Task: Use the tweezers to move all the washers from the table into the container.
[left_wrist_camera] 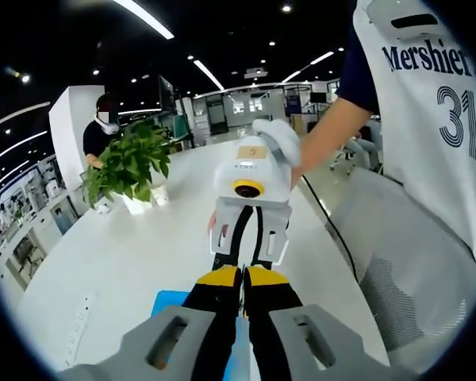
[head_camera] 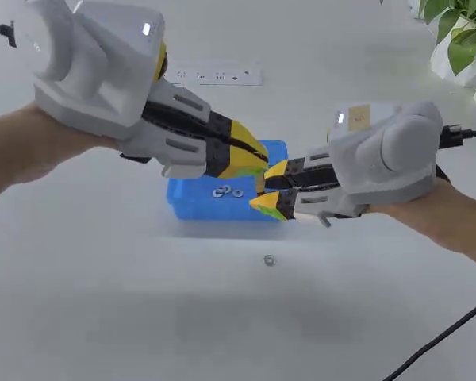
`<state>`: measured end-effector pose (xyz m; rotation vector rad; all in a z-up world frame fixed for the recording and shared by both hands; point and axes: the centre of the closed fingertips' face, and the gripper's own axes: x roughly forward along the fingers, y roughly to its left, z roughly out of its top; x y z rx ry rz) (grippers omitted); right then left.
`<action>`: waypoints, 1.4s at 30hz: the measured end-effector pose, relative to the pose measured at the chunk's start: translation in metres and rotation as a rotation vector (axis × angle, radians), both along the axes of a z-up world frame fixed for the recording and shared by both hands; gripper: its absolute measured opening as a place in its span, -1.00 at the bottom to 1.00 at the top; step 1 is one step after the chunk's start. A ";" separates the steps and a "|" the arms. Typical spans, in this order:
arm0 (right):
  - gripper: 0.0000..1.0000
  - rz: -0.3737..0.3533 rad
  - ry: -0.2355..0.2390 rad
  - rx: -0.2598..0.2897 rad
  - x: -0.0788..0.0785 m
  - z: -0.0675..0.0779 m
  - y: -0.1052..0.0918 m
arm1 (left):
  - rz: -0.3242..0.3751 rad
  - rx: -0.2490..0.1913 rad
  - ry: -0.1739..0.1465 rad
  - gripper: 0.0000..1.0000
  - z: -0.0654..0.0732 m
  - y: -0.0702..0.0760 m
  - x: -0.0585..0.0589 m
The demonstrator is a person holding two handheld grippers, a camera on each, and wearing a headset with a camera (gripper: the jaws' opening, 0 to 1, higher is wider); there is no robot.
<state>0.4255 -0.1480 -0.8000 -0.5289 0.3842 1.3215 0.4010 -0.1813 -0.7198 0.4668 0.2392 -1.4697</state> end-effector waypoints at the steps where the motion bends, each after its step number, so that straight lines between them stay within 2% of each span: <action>1: -0.70 -0.002 0.005 -0.004 -0.003 -0.003 -0.002 | -0.002 0.000 0.003 -0.89 -0.001 -0.002 -0.002; 3: -0.70 -0.006 0.013 -0.008 -0.007 -0.006 -0.005 | -0.011 0.005 0.003 -0.89 -0.006 -0.008 -0.008; 4: -0.70 -0.008 0.019 -0.009 -0.009 -0.009 -0.006 | -0.010 0.010 -0.007 -0.90 -0.008 -0.010 -0.009; 7: -0.70 -0.011 0.036 -0.013 -0.013 -0.015 -0.007 | -0.025 0.019 -0.001 -0.89 -0.015 -0.012 -0.015; 9: -0.70 -0.009 0.045 -0.014 -0.016 -0.019 -0.007 | -0.032 0.021 0.016 -0.89 -0.019 -0.012 -0.018; 16: -0.70 -0.002 0.069 -0.031 -0.021 -0.032 -0.010 | -0.022 0.011 0.046 -0.89 -0.034 -0.011 -0.021; 21: -0.70 -0.011 0.104 -0.024 -0.024 -0.042 -0.012 | -0.011 0.003 0.067 -0.88 -0.042 -0.010 -0.022; 33: -0.70 -0.011 0.131 -0.023 -0.029 -0.051 -0.012 | 0.015 -0.028 0.112 -0.88 -0.051 -0.010 -0.022; 42: -0.70 -0.019 0.158 -0.013 -0.034 -0.056 -0.013 | 0.007 -0.023 0.126 -0.88 -0.055 -0.013 -0.025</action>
